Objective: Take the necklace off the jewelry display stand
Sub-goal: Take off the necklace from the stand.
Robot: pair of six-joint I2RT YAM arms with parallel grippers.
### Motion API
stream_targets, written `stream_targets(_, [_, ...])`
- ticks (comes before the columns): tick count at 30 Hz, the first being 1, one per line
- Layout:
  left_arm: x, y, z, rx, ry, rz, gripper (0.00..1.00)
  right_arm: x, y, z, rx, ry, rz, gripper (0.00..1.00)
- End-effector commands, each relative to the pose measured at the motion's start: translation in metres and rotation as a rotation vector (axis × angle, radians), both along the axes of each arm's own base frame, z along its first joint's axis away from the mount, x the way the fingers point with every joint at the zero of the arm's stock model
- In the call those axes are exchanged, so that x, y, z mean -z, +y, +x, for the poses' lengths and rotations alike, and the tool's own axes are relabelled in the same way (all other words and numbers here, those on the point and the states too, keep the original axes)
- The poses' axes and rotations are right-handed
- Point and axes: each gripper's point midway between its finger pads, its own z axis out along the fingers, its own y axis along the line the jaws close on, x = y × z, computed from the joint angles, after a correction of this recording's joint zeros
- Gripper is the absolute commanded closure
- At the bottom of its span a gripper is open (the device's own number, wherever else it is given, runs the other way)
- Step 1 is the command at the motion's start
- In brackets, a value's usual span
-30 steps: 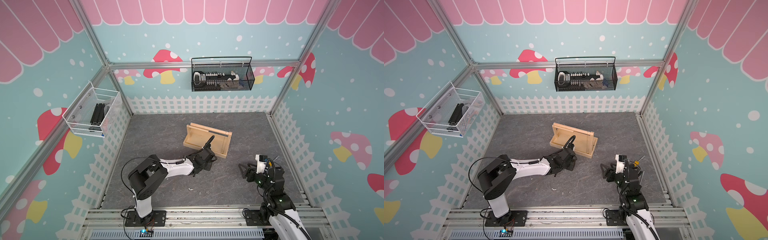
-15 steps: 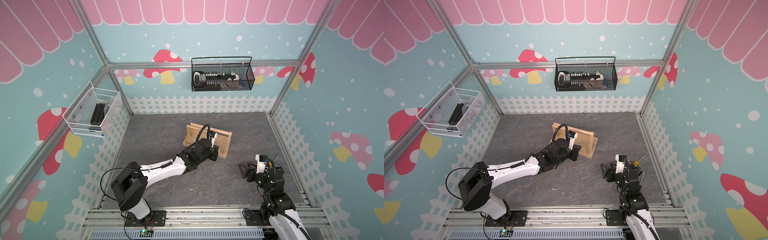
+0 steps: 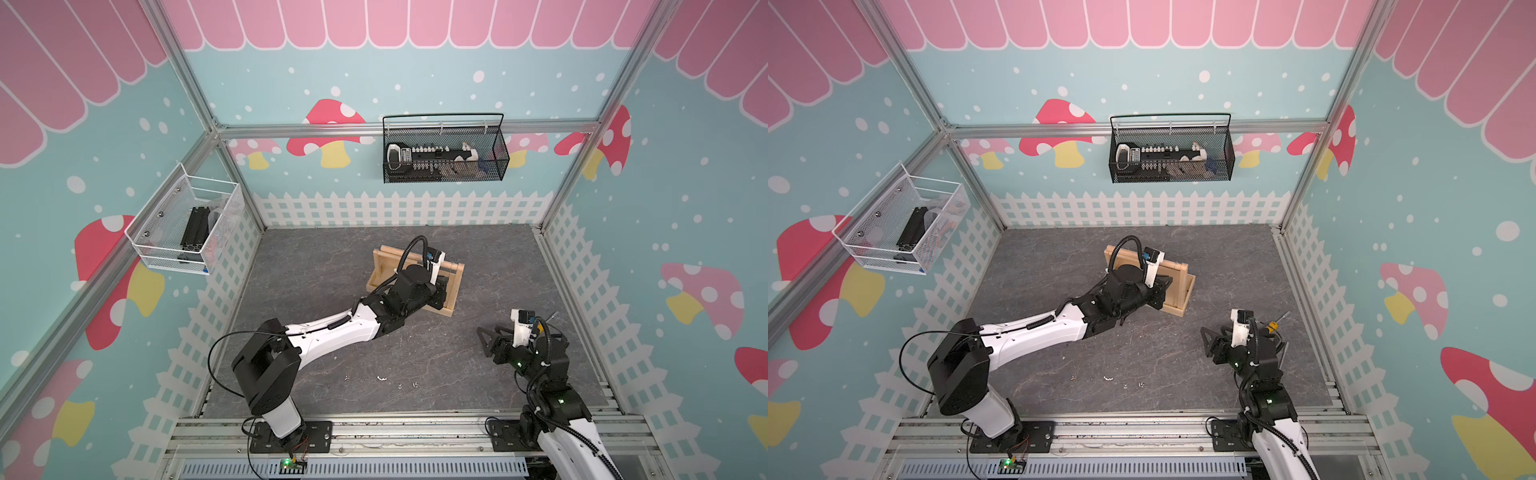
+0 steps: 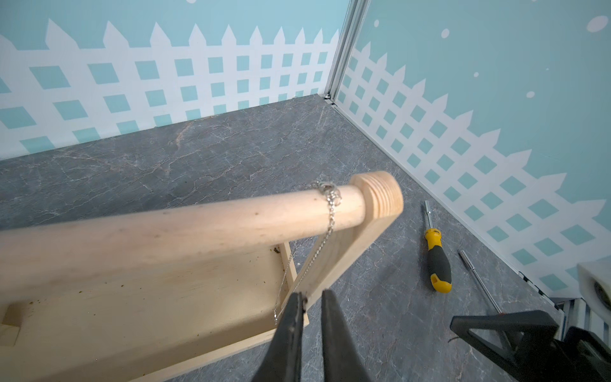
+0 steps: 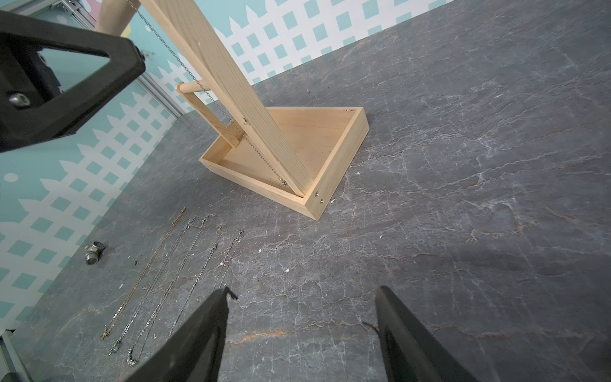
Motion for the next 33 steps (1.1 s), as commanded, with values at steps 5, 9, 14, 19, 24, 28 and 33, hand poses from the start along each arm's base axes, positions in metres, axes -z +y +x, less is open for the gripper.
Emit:
stream_targets(5, [-0.011,-0.011,0.009,0.023,-0.032,-0.008,0.86,-0.003,0.002,0.0,-0.007,-0.018,0.008,0.28])
stream_targets(9, [-0.011,-0.016,0.014,0.025,-0.029,-0.015,0.86,-0.003,0.002,0.0,-0.005,-0.016,0.008,0.28])
stream_targets(14, [-0.006,-0.019,0.018,0.015,-0.027,-0.008,0.84,-0.003,0.002,0.0,-0.007,-0.018,0.009,0.28])
stream_targets(19, [-0.007,-0.014,0.024,-0.023,-0.037,0.004,0.84,-0.004,0.003,0.0,-0.01,-0.021,0.01,0.28])
stream_targets(24, [-0.01,-0.013,0.026,-0.033,-0.051,0.008,0.83,-0.003,0.003,0.0,-0.01,-0.019,0.01,0.28])
stream_targets(28, [-0.012,-0.013,0.028,-0.04,-0.058,0.008,0.79,-0.003,0.003,0.0,-0.011,-0.017,0.01,0.28])
stream_targets(33, [-0.013,-0.014,0.03,-0.038,-0.059,0.008,0.79,-0.003,0.003,0.0,-0.01,-0.018,0.01,0.28])
